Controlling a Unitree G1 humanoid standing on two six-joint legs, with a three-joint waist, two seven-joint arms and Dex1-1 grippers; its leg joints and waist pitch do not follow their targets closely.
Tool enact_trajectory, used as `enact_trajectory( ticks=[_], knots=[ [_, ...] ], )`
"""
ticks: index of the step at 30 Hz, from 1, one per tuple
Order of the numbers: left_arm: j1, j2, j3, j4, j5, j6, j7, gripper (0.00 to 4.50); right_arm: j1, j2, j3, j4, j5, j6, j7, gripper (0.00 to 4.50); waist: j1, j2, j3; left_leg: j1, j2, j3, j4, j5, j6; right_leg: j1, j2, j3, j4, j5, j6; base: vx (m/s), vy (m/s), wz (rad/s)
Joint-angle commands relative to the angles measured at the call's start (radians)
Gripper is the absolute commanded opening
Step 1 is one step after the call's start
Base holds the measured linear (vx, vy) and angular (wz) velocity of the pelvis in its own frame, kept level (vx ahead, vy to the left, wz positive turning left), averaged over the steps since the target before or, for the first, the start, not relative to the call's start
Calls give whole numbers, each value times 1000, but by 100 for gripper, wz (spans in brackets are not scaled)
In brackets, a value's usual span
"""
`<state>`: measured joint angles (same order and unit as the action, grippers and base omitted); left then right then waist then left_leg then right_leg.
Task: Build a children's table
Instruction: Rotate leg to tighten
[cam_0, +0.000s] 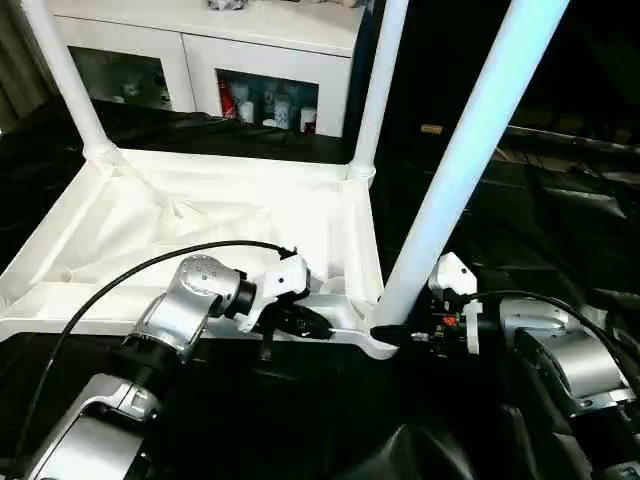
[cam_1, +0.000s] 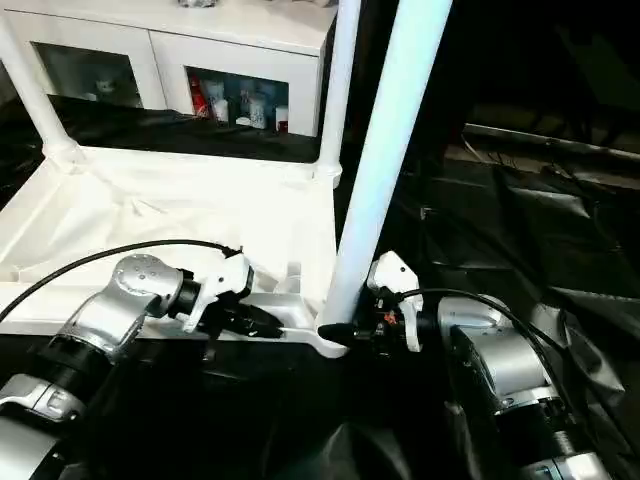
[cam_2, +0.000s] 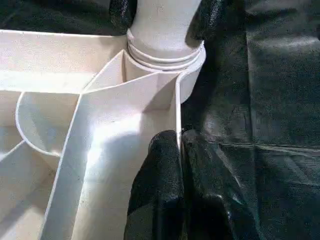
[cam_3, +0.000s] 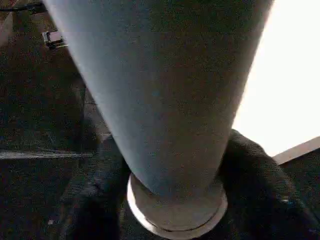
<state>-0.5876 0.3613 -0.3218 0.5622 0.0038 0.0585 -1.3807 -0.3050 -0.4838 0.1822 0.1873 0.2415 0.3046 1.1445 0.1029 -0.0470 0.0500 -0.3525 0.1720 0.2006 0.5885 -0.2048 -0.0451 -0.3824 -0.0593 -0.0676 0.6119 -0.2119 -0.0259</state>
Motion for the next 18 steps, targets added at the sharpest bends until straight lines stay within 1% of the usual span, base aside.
enact_trajectory(
  ticks=[1, 2, 3, 4, 7, 9, 10, 11, 12, 13, 14, 15, 16, 17, 18],
  knots=[
    [18, -5, -16, -12, -9, 3, -12, 0, 13, -11, 19, -22, 7, 13, 28, 239, 2, -6, -51, 9, 80, -35, -69, -103, 65, 41, -110, 63, -67, -111, -228, 0, 0, 0],
    [19, -4, -16, -16, -9, 5, -12, 0, 13, -10, 23, -18, 5, 10, 30, 225, 2, -6, -52, 10, 80, -34, -67, -99, 68, 41, -111, 63, -66, -105, -230, 0, 0, 0],
    [20, -4, -16, -17, -9, 6, -12, 0, 13, -9, 25, -17, 4, 9, 31, 225, 2, -6, -52, 9, 79, -34, -67, -98, 68, 42, -112, 63, -66, -104, -230, 0, 0, 0],
    [21, -3, -16, -19, -10, 6, -12, 0, 13, -8, 26, -15, 3, 8, 30, 212, 3, -6, -52, 8, 79, -35, -67, -98, 68, 42, -113, 63, -66, -107, -230, 0, 0, 0],
    [21, -9, -14, -22, -9, 9, 6, 0, 10, 5, 26, -7, 2, 5, 17, 206, 3, -6, -53, 9, 79, -35, -67, -99, 67, 42, -112, 62, -66, -113, -228, 0, 0, 0],
    [15, -26, -10, -7, 10, 15, 66, 0, 9, 41, 13, 11, -1, 8, -43, 204, 1, -5, -52, 9, 79, -35, -68, -105, 64, 39, -112, 63, -68, -122, -228, 0, 0, 0],
    [13, -28, -9, -4, 13, 16, 76, 0, 9, 46, 11, 14, -3, 7, -51, 201, 0, -6, -50, 10, 79, -36, -69, -117, 57, 40, -112, 62, -70, -143, -225, 0, 0, 0],
    [4, -44, -3, 15, 25, 20, 124, 0, 5, 72, -2, 30, -6, 23, -103, 201, -1, -6, -48, 11, 78, -36, -70, -138, 49, 38, -114, 63, -76, -184, -218, 0, 0, 0],
    [4, -44, -3, 15, 25, 20, 124, 0, 5, 72, -2, 30, -6, 23, -103, 200, -2, -5, -46, 11, 77, -36, -71, -149, 44, 37, -114, 63, -80, -209, -214, 0, 0, 0],
    [-9, -66, 3, 40, 42, 25, 188, 0, -4, 107, -19, 60, -20, 35, -182, 200, -2, -5, -46, 14, 78, -37, -71, -167, 32, 36, -115, 64, -83, -251, -202, 0, 0, 0],
    [-25, -97, 11, 71, 63, 33, 274, 0, -15, 153, -42, 99, -40, 42, -286, 199, -4, -4, -46, 14, 77, -38, -73, -167, 25, 34, -113, 64, -84, -261, -197, 0, 0, 0],
    [-27, -102, 12, 75, 66, 35, 286, 0, -16, 159, -44, 104, -44, 42, -300, 199, -7, -3, -45, 17, 76, -39, -74, -187, 10, 30, -113, 63, -90, -293, -191, 0, 0, 0],
    [-30, -107, 13, 79, 70, 37, 301, 0, -17, 167, -47, 110, -49, 41, -319, 199, -8, -7, -45, 14, 76, -43, -77, -198, 0, 36, -116, 62, -93, -333, -173, 0, 0, 0],
    [-38, -135, 16, 92, 76, 56, 349, 0, -19, 207, -68, 129, -62, 46, -407, 198, -9, -7, -46, 13, 77, -45, -77, -198, -3, 37, -117, 62, -92, -339, -167, 0, 0, 0],
    [-46, -163, 19, 102, 81, 75, 393, 0, -20, 243, -85, 143, -71, 52, -482, 198, -13, -3, -47, 15, 79, -44, -79, -197, -11, 30, -115, 63, -91, -328, -165, 0, 0, 0]
  ],
)
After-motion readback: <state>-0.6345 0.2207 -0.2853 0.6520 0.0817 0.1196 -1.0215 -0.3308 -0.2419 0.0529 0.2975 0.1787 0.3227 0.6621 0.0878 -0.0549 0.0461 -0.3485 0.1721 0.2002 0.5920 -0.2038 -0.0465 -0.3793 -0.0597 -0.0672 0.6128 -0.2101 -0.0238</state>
